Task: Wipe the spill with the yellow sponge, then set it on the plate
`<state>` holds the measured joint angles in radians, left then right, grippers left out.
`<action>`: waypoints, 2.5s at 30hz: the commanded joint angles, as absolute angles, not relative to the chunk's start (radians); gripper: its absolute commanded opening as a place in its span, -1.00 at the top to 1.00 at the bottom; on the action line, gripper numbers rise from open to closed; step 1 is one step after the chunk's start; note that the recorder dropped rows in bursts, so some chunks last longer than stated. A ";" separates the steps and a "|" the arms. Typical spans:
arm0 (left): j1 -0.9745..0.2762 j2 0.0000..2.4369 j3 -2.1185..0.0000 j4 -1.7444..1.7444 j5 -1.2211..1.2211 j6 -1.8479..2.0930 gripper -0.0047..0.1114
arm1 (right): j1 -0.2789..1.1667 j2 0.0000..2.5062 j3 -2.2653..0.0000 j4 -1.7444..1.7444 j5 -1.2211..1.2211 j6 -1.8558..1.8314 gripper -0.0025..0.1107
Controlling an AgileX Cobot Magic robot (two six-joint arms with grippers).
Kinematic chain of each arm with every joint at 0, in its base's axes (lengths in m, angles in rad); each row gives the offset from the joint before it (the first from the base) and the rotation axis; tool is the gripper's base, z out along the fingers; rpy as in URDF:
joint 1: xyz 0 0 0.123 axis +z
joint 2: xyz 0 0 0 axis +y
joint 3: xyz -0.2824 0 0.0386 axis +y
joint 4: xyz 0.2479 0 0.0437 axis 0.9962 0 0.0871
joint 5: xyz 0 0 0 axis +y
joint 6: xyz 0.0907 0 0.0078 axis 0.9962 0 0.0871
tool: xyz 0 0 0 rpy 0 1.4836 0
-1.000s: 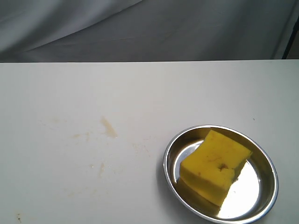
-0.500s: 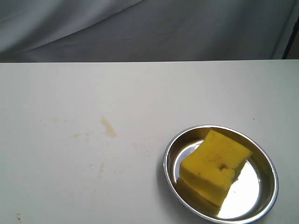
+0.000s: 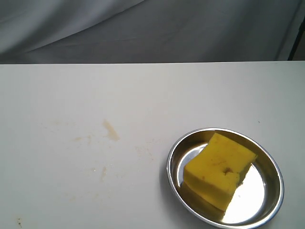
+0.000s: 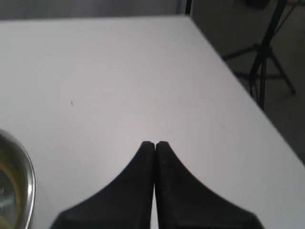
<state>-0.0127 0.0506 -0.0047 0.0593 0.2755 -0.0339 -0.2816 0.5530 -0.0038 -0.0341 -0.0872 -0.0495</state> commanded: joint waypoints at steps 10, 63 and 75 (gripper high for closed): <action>-0.009 0.046 0.000 0.066 0.270 -0.044 0.92 | -0.070 0.014 0.000 -0.034 -0.095 -0.045 0.96; -0.009 0.046 0.000 0.066 0.265 -0.044 0.92 | -0.058 0.000 0.000 -0.042 0.356 -0.146 0.96; -0.009 0.046 0.000 0.066 0.265 -0.044 0.92 | -0.058 0.000 0.000 -0.015 0.354 -0.156 0.96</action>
<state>-0.0127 0.0506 -0.0047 0.0610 0.2755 -0.0339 -0.0590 0.0062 -0.0038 -0.0291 0.3588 -0.1526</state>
